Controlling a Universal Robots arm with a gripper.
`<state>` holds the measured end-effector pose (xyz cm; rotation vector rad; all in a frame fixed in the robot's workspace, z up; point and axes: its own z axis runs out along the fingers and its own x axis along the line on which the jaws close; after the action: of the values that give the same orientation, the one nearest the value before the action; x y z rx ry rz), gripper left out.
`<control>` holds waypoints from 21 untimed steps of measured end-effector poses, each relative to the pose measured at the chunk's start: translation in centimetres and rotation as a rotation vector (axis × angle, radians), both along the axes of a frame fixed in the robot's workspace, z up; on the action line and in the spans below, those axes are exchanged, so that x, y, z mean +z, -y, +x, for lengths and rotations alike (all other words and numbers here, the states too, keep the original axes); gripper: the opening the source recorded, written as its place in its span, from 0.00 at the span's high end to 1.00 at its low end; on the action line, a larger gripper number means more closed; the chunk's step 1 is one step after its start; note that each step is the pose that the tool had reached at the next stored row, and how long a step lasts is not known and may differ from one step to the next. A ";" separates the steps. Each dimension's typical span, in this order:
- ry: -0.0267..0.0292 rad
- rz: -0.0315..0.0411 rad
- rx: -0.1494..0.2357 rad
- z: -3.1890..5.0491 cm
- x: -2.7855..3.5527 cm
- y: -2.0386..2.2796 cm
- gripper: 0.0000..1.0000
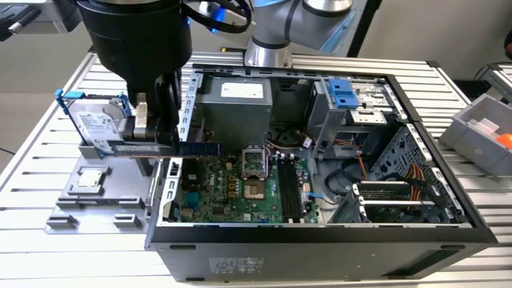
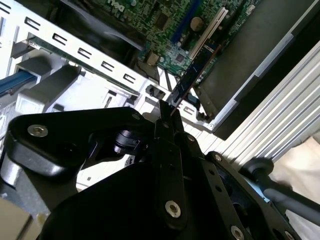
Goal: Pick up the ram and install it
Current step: 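Pick up the ram and move it above insertion slot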
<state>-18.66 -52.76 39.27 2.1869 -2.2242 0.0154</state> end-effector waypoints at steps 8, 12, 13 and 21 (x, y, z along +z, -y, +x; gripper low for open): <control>0.0000 0.0000 0.000 0.50 0.00 -0.01 1.00; 0.0000 0.0000 0.000 0.64 0.00 -0.03 1.00; 0.0000 0.0000 0.000 0.70 0.00 -0.03 1.00; 0.0000 0.0001 0.000 0.98 0.00 -0.05 1.00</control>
<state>-17.68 -52.71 39.27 2.1871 -2.2242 0.0153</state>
